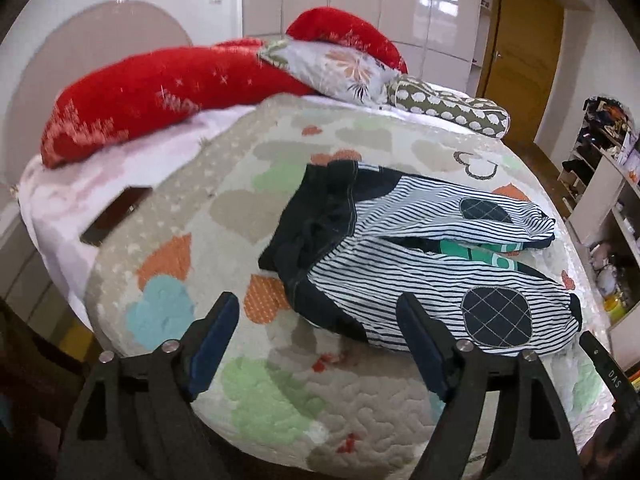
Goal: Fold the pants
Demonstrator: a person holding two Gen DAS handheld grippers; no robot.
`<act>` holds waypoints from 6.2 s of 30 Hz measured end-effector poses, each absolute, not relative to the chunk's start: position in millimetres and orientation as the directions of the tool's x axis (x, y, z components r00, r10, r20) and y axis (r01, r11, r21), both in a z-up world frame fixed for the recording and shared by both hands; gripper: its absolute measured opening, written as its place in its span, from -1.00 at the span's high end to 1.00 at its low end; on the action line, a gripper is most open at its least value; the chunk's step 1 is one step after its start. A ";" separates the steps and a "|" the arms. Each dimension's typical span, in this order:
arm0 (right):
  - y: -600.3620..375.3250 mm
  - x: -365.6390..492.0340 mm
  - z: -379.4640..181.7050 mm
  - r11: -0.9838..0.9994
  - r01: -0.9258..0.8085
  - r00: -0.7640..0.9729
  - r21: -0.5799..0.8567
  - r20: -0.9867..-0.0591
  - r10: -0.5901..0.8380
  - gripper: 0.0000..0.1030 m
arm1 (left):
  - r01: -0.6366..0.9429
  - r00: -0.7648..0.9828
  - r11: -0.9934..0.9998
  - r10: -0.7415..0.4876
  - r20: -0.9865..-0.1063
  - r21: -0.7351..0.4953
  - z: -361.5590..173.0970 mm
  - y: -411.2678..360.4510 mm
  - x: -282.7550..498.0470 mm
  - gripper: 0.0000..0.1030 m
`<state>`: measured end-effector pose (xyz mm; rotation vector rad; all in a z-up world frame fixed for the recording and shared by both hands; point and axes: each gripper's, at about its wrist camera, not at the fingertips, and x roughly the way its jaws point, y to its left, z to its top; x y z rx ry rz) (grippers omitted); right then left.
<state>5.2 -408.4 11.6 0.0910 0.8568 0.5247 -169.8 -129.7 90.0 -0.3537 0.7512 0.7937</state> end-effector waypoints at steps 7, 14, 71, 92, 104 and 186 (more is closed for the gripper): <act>-394.1 -11.6 11.4 0.843 -0.467 0.507 0.266 -0.701 0.502 0.05 | -0.736 0.475 0.677 0.519 -0.711 0.002 93.4 -134.8 -168.3 -0.60; -391.4 -14.2 11.8 0.840 -0.476 0.508 0.260 -0.699 0.504 -0.01 | -0.731 0.475 0.683 0.494 -0.728 -0.014 89.1 -134.9 -167.3 -0.61; -158.2 224.4 2.2 0.480 -0.877 0.213 0.022 -0.878 0.429 0.93 | -0.266 0.364 0.962 0.160 -0.918 0.062 20.3 13.8 79.4 0.90; -299.0 49.9 29.0 0.504 -0.849 0.200 0.161 -0.784 0.588 0.93 | -0.343 0.517 0.932 0.291 -0.805 0.118 57.9 -91.9 -96.6 0.90; -355.2 7.1 -4.2 0.585 -0.769 0.186 0.259 -0.784 0.592 0.85 | -0.471 0.450 0.881 0.272 -0.851 0.033 25.7 -88.6 -167.8 0.20; -464.8 51.2 -3.0 0.772 -0.346 0.481 0.533 -0.606 0.634 -0.10 | -0.414 0.536 0.884 0.046 -0.843 -0.215 63.2 -159.3 -49.5 -0.47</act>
